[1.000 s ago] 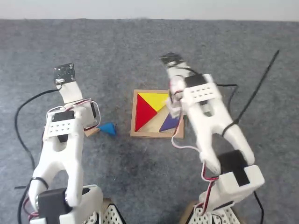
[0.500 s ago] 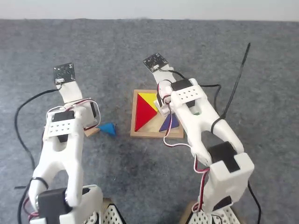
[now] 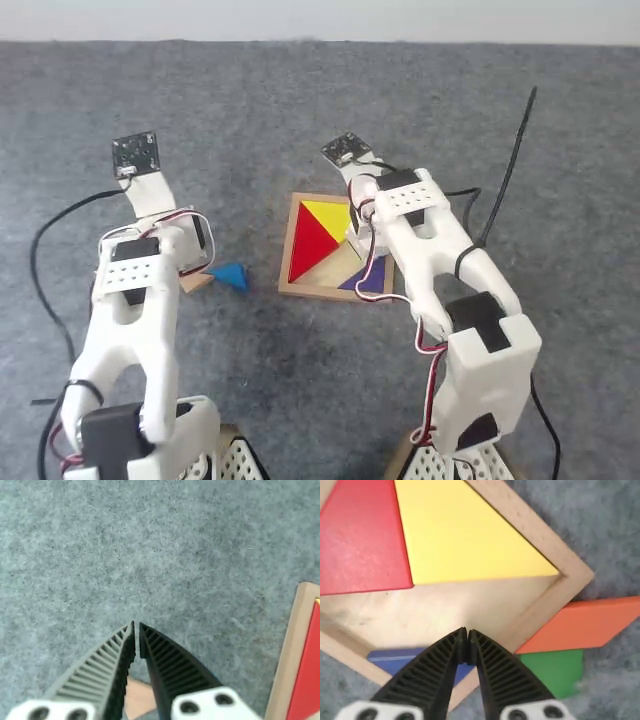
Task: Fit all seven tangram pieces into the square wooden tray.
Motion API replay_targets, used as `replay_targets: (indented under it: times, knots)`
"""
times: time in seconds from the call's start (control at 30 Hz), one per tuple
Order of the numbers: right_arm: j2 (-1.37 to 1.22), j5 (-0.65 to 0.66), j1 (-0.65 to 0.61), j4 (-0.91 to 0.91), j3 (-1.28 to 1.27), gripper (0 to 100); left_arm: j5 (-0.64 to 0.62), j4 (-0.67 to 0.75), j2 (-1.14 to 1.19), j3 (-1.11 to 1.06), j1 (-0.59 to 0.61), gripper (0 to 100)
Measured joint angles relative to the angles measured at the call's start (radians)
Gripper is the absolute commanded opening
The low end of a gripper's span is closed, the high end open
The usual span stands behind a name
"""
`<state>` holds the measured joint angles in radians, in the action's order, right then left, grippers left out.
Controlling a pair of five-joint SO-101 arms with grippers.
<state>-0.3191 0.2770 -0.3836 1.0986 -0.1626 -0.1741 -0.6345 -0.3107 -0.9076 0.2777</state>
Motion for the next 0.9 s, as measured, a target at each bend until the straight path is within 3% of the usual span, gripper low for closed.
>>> replay_targets:
  times: [0.33,0.47,0.6,0.9]
  knots:
    - [0.147,0.009,0.009,0.018,0.000,0.7,0.000,0.002,0.000,0.000,0.000,1]
    - [0.146,0.009,0.058,-0.008,0.000,12.5,0.000,0.002,0.000,0.000,0.000,1]
    - [0.064,0.009,0.074,-0.037,0.044,23.4,0.000,0.002,0.000,0.000,0.000,1]
    - [-0.164,0.049,0.069,-0.009,0.262,23.4,0.000,0.002,0.000,0.000,0.000,1]
